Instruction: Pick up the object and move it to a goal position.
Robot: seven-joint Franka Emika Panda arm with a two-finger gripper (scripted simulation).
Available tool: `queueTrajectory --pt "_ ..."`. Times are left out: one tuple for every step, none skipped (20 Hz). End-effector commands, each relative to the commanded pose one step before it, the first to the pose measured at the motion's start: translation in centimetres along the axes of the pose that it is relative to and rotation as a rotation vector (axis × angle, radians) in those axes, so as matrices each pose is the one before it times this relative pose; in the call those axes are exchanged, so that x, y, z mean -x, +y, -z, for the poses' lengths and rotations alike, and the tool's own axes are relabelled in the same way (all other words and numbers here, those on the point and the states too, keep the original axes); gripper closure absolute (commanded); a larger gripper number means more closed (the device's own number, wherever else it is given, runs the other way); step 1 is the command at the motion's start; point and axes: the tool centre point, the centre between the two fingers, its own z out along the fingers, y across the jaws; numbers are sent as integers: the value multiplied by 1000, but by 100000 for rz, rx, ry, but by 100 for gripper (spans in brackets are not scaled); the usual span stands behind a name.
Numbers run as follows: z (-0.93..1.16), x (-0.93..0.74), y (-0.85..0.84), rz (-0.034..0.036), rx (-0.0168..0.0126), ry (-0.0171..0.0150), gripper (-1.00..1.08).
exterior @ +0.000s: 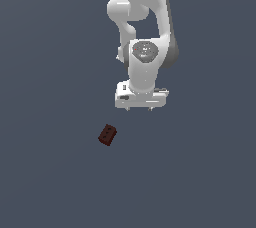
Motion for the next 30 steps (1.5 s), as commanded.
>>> queueTrajectory --pt "0 0 1 0 0 0 -92" --pt "29 -4 -43 0 0 0 -92" --pt "132 3 -154 64 -68 75 -92" --pt "188 -5 -236 60 -71 75 -92" --pt "270 -4 -333 88 -110 116 -92" --pt "346 -3 -420 105 -148 156 -92" --pt "301 -5 -367 68 -126 132 -92" --pt "223 -8 -272 27 -93 98 -92" --pt "148 -10 -176 -6 -67 71 -92" --pt "44 -16 -103 0 0 0 -92" --pt "9 -2 37 -53 -29 32 -92" --pt "-30 16 86 0 0 0 -92" --pt "-20 32 -40 185 40 -47 -92" --pt "10 14 -24 69 3 -6 -92" --pt "-10 -30 32 -137 -11 16 -92" --pt "-36 -72 97 -336 -22 34 -92" --pt "-65 -111 156 -514 -29 48 -92" --pt "-92 -150 221 -704 -36 63 -92" --pt "-121 -191 283 -891 -41 79 -92" --pt "-150 -231 345 -1078 -45 96 -92" --pt "-177 -270 403 -1254 -46 113 -92" --pt "-201 -308 458 -1424 -45 130 -92" --pt "-229 -350 518 -1612 -42 150 -92" --pt "-258 -392 577 -1792 -36 170 -92" --pt "-290 -433 638 -1972 -24 190 -92" --pt "-323 -476 701 -2152 -9 212 -92" --pt "-357 -520 764 -2334 11 235 -92" --pt "-394 -565 827 -2515 35 260 -92" --pt "-432 -610 891 -2694 65 287 -92" --pt "-470 -654 950 -2857 99 315 -92"
